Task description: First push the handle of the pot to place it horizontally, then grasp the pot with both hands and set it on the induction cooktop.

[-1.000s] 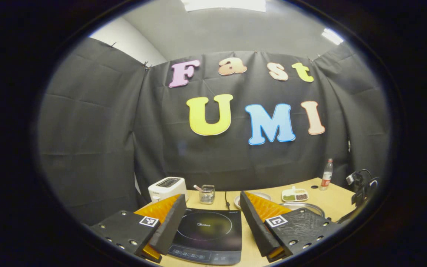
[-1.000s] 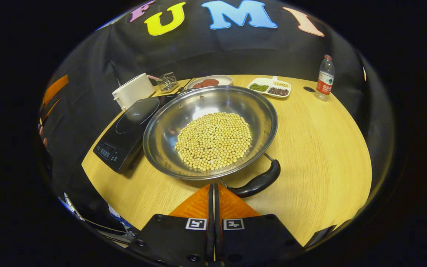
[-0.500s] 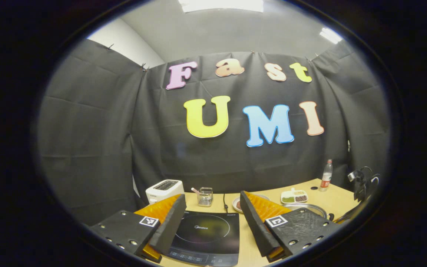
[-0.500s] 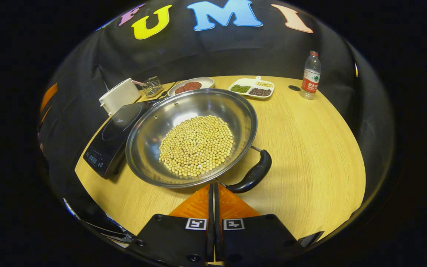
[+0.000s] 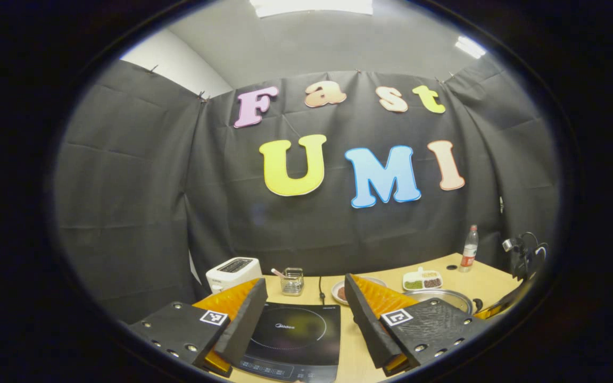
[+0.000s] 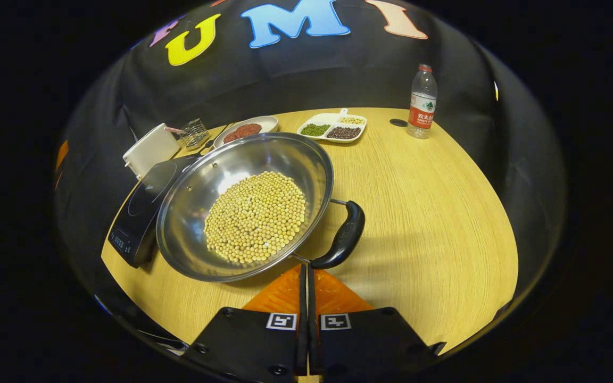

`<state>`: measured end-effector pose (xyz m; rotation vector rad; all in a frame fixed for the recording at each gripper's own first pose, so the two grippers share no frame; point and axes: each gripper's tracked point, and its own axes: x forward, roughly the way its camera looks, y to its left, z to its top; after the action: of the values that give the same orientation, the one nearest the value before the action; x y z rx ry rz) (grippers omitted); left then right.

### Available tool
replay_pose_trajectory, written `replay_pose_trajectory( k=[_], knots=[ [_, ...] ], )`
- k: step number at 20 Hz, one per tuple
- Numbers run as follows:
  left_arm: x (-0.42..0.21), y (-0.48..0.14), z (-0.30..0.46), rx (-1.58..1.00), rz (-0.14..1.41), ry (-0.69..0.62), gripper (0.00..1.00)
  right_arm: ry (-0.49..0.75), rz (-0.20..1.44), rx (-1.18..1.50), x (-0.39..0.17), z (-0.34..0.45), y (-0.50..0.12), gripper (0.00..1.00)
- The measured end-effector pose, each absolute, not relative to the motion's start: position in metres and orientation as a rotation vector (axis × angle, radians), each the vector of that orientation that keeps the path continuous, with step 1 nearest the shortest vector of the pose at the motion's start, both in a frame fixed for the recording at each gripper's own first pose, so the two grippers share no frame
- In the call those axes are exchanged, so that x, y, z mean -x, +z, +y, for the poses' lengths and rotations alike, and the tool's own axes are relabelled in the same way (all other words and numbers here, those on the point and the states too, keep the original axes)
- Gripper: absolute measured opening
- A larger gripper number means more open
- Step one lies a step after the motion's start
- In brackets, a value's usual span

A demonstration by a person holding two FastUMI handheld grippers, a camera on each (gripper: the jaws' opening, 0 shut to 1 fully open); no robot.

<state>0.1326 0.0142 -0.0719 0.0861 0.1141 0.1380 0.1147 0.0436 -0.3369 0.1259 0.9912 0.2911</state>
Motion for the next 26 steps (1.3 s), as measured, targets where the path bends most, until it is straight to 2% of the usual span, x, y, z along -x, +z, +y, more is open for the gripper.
replay_pose_trajectory(
  k=[9,10,12,26],
  knots=[
    [-0.139,-0.089,-0.006,-0.092,0.158,0.151,0.87,0.293,0.982,-0.144,-0.142,0.027,-0.342,0.02],
    [-0.139,-0.093,-0.009,-0.093,0.165,0.153,0.87,0.295,0.982,-0.153,-0.145,0.026,-0.342,0.00],
    [-0.141,-0.098,-0.016,-0.096,0.178,0.154,0.87,0.299,0.982,-0.163,-0.150,0.025,-0.343,0.03],
    [-0.162,-0.146,-0.065,-0.071,0.287,0.161,0.87,0.342,0.953,-0.171,-0.175,0.017,-0.343,0.02]
  ],
)
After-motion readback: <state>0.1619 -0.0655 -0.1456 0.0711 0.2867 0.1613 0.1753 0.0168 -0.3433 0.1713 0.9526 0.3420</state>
